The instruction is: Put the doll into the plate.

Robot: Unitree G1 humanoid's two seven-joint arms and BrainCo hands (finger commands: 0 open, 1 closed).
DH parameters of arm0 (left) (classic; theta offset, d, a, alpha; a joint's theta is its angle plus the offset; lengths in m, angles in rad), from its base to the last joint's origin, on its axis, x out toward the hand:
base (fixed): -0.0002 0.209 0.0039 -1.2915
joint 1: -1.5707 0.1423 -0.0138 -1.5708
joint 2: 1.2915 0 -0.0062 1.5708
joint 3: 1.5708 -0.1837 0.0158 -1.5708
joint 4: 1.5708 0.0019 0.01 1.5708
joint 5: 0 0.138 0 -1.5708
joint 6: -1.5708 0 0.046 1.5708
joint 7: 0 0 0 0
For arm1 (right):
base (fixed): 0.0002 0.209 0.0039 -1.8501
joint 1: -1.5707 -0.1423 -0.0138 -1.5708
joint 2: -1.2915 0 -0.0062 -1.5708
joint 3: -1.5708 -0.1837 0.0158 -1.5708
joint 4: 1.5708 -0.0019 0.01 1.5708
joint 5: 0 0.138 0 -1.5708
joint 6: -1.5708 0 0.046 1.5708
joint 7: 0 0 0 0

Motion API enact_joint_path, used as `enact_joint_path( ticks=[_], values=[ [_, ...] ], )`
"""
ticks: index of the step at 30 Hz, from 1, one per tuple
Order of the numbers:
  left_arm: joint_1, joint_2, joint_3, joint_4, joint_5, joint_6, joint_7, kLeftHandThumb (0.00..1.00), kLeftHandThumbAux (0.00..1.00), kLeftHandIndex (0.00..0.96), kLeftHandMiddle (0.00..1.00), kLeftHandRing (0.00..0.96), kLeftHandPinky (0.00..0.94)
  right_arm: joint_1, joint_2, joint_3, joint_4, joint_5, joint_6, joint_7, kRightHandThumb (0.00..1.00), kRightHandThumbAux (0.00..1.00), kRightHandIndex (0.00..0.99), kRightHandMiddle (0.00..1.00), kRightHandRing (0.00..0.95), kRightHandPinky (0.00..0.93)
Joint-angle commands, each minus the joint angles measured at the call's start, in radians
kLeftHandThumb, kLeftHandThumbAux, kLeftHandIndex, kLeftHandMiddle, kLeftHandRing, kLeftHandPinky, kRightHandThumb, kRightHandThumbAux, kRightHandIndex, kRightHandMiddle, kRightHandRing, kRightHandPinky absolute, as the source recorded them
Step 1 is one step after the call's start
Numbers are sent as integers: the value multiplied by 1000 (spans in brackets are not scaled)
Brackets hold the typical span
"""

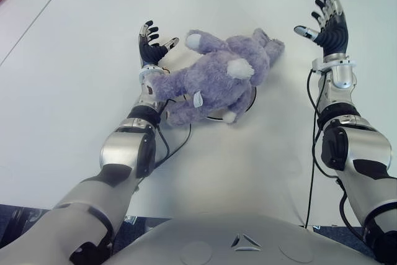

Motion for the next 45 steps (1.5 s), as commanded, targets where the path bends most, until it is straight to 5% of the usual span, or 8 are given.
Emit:
enact_joint_path(
  ticks=[1, 18, 33, 45],
  values=[
    [299, -73, -29, 168, 19, 78, -21, 0, 860, 163, 228, 225, 223, 59, 32, 9, 51, -39, 119, -61, 0, 807, 11, 3, 0, 1],
    [297, -55, -69, 166, 27, 41, -88, 0, 737, 116, 209, 226, 266, 144, 85, 19, 77, -76, 242, -139, 0, 763, 23, 23, 6, 2],
    [308, -96, -15, 164, -37, -10, -241, 0, 598, 84, 152, 163, 149, 215, 192, 28, 83, -82, 350, -99, 0, 709, 34, 35, 20, 29],
    [323, -90, -19, 162, -41, -43, -245, 0, 523, 76, 133, 138, 162, 248, 246, 13, 86, -75, 398, -149, 0, 650, 42, 32, 24, 31]
  ],
)
